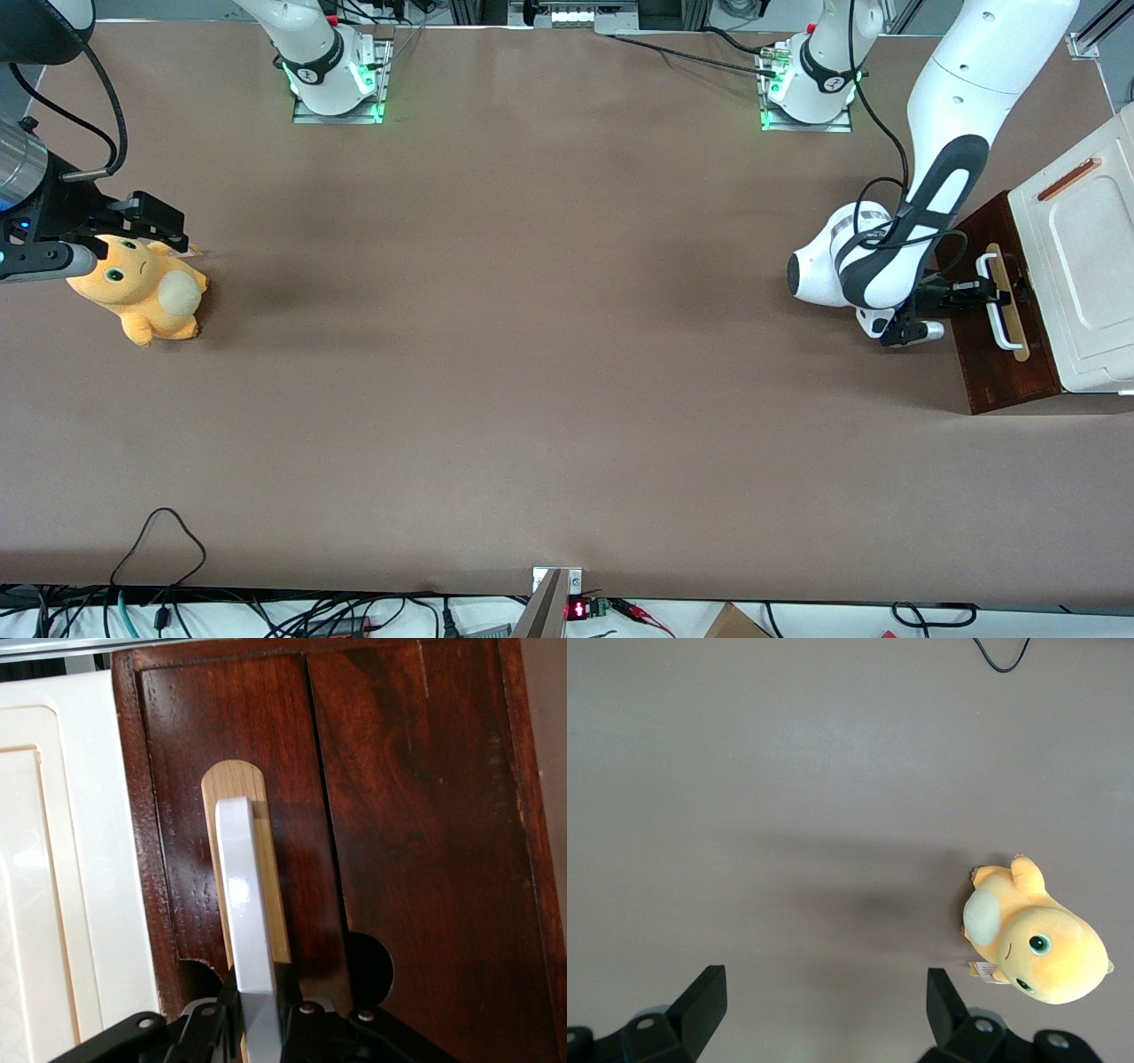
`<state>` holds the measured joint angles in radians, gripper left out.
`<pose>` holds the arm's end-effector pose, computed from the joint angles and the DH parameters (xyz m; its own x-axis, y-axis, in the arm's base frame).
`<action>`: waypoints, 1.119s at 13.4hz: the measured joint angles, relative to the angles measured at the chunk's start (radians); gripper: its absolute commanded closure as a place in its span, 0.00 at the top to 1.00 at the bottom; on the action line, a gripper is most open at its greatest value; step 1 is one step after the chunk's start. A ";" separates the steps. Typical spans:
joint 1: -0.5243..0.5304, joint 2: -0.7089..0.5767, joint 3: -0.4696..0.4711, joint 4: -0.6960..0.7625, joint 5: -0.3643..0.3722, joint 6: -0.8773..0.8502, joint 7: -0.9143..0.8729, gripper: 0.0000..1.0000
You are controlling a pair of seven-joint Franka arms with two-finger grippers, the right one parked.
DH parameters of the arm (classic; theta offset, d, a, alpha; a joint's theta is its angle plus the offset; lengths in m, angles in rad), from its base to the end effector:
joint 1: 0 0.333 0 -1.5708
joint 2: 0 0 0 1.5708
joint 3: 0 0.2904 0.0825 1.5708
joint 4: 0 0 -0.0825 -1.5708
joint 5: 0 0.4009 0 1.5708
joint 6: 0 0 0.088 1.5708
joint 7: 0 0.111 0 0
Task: Open lower drawer with left arm only
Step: 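Pull the handle with the left gripper, sliding the drawer outward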
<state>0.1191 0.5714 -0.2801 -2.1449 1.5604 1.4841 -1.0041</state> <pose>0.5085 0.0280 0.1234 0.9884 -0.0808 -0.1285 -0.1339 -0.0659 -0.9888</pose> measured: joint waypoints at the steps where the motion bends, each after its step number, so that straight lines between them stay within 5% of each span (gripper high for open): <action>1: -0.001 0.000 -0.005 0.000 -0.003 0.000 0.001 0.00; 15: -0.080 -0.022 -0.062 0.005 -0.077 0.006 0.025 0.00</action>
<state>0.0389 0.5499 -0.3420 -2.1399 1.4830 1.4906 -0.9791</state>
